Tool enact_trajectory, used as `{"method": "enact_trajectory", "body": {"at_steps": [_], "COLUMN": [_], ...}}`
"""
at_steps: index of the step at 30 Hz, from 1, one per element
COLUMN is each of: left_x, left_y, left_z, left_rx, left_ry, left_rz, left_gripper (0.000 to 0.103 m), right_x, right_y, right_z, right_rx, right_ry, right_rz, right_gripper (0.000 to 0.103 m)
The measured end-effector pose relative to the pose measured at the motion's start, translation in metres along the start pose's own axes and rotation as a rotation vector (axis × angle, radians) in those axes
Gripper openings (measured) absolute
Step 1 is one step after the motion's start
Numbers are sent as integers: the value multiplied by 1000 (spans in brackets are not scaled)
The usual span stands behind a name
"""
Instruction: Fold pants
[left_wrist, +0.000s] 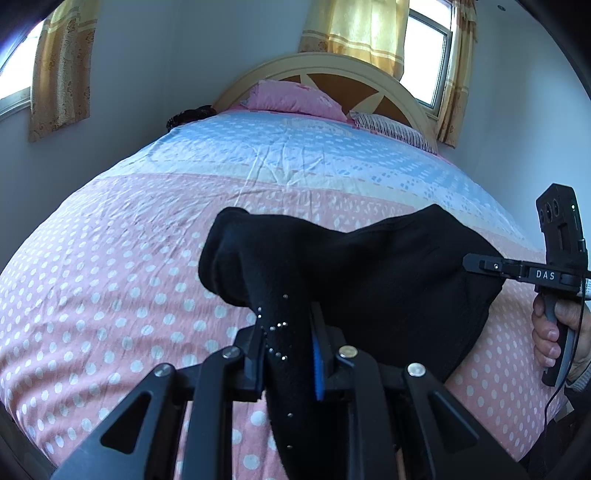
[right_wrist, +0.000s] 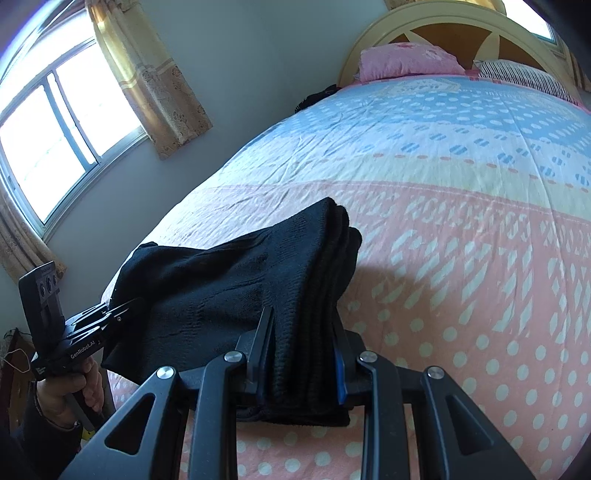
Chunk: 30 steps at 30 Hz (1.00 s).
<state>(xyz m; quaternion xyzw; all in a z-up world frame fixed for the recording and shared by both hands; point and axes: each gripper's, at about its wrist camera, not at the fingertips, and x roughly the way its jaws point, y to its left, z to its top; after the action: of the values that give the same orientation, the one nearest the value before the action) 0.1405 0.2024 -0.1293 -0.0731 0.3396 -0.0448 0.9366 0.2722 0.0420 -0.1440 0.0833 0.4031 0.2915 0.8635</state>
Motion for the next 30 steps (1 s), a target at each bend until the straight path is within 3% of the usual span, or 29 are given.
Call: {"method": "enact_trajectory", "body": {"at_steps": [5, 15, 18, 20, 24, 26, 30], "left_x": [5, 8, 7, 6, -4, -12, -29], "left_y": [3, 7, 9, 13, 24, 31, 37], "left_z": [-5, -14, -17, -20, -27, -33, -39], "left_rx": [1, 7, 10, -1, -24, -31, -41], "left_ry": [6, 0, 4, 2, -5, -6, 3], "left_rz": [0, 43, 62, 69, 63, 71, 89], "left_gripper": [25, 57, 70, 77, 86, 89, 90], "right_x": [4, 8, 8, 5, -10, -23, -45], "right_y": [-4, -7, -12, -17, -30, -38, -37], "right_z": [-3, -7, -9, -10, -12, -15, -21], "right_rx": [13, -5, 15, 35, 101, 142, 180], "right_ry": [7, 21, 26, 22, -12, -31, -55], "right_rz": [-5, -48, -55, -59, -63, -94, -179], "right_gripper": [27, 33, 38, 48, 54, 60, 60]}}
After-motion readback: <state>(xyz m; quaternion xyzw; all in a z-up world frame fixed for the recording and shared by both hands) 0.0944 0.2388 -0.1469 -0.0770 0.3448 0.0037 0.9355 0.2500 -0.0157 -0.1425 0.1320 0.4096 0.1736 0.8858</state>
